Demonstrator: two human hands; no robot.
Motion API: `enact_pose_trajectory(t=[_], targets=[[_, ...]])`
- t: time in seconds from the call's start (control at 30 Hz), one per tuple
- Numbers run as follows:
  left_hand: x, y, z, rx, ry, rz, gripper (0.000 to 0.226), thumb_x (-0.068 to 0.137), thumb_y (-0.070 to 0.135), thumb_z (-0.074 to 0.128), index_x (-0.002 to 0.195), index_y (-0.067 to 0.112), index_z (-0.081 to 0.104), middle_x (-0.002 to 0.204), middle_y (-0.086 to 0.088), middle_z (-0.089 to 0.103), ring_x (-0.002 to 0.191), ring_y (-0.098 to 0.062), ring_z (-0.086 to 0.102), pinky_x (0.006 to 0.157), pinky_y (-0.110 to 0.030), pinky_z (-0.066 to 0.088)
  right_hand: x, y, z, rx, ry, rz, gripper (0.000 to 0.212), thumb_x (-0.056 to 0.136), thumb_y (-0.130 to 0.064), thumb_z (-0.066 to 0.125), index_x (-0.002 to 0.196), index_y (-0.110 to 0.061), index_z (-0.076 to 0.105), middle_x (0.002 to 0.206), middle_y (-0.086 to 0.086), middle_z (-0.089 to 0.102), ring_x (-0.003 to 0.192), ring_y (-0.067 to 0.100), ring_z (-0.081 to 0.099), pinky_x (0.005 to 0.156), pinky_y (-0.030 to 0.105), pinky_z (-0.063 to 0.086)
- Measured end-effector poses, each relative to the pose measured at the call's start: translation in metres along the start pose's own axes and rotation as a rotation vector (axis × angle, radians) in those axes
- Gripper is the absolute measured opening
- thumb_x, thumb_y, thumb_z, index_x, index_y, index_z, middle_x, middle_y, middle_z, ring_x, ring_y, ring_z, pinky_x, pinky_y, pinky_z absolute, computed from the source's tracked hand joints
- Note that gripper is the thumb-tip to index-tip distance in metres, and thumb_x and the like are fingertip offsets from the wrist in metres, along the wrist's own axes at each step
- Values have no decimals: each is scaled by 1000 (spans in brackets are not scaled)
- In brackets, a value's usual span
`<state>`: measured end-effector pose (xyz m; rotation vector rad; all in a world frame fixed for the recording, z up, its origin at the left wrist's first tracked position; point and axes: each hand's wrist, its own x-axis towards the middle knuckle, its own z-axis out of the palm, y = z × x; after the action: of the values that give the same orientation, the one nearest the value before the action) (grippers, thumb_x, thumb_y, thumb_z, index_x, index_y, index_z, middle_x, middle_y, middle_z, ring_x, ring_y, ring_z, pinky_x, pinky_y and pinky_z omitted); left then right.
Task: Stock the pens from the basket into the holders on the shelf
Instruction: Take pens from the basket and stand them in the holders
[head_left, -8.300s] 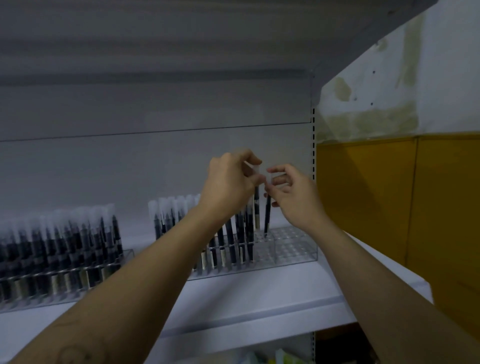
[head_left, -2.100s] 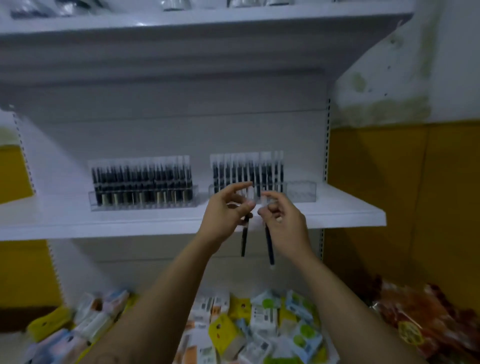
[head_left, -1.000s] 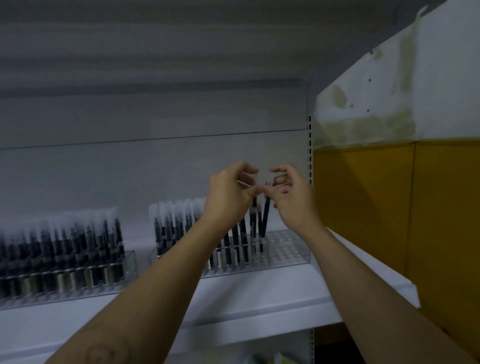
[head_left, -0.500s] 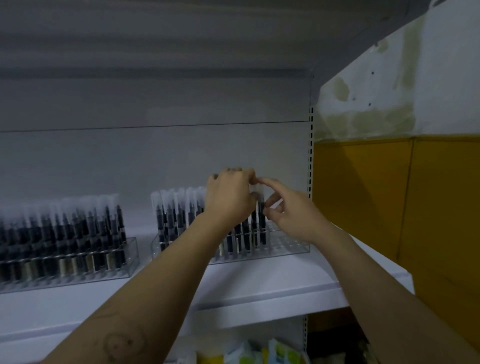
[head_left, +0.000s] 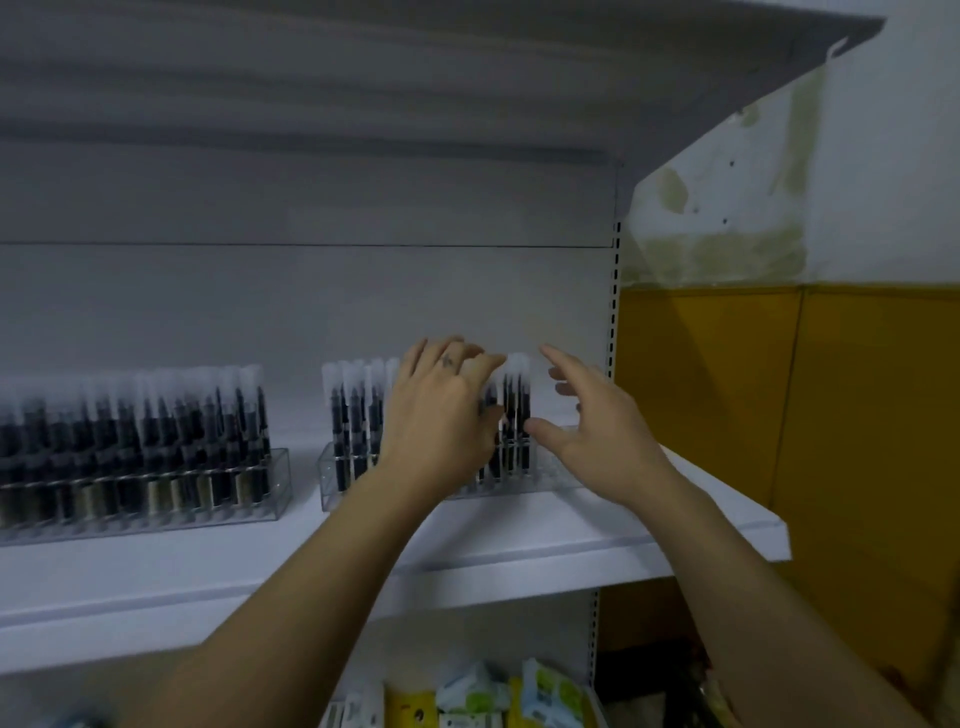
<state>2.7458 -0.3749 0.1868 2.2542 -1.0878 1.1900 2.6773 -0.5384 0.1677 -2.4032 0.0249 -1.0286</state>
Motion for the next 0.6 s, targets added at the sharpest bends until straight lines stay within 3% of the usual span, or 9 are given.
enact_pose_trajectory(t=[0.17, 0.3, 0.5, 0.6], targets=[[-58, -5, -25, -35, 56, -83, 44, 81, 30, 72, 122, 19, 64, 122, -4, 63, 125, -27, 48, 107, -44, 31, -51, -35, 16, 41, 38, -67, 67, 86, -29, 70, 144, -35, 38, 135, -11, 46, 115, 1, 46, 100, 23, 40], [-120, -16, -39, -1, 50, -152, 41, 81, 30, 73, 119, 18, 65, 117, -3, 65, 119, -29, 52, 99, -42, 36, -93, -60, 49, 80, -41, -99, 62, 89, -33, 67, 143, -35, 38, 140, -12, 43, 124, 7, 44, 102, 25, 40], [-228, -31, -56, 98, -119, -259, 39, 82, 41, 64, 116, 23, 66, 117, 1, 65, 107, -26, 60, 84, -40, 43, -175, -75, 124, 143, -143, -152, 45, 87, -42, 61, 130, -32, 51, 120, -14, 50, 108, 6, 51, 89, 23, 45], [-293, -31, -56, 134, -221, -320, 39, 80, 39, 63, 115, 22, 68, 117, 0, 65, 105, -25, 62, 83, -36, 44, -234, -64, 173, 117, -320, -90, 49, 85, -42, 61, 132, -33, 50, 126, -12, 51, 116, 13, 53, 94, 28, 44]])
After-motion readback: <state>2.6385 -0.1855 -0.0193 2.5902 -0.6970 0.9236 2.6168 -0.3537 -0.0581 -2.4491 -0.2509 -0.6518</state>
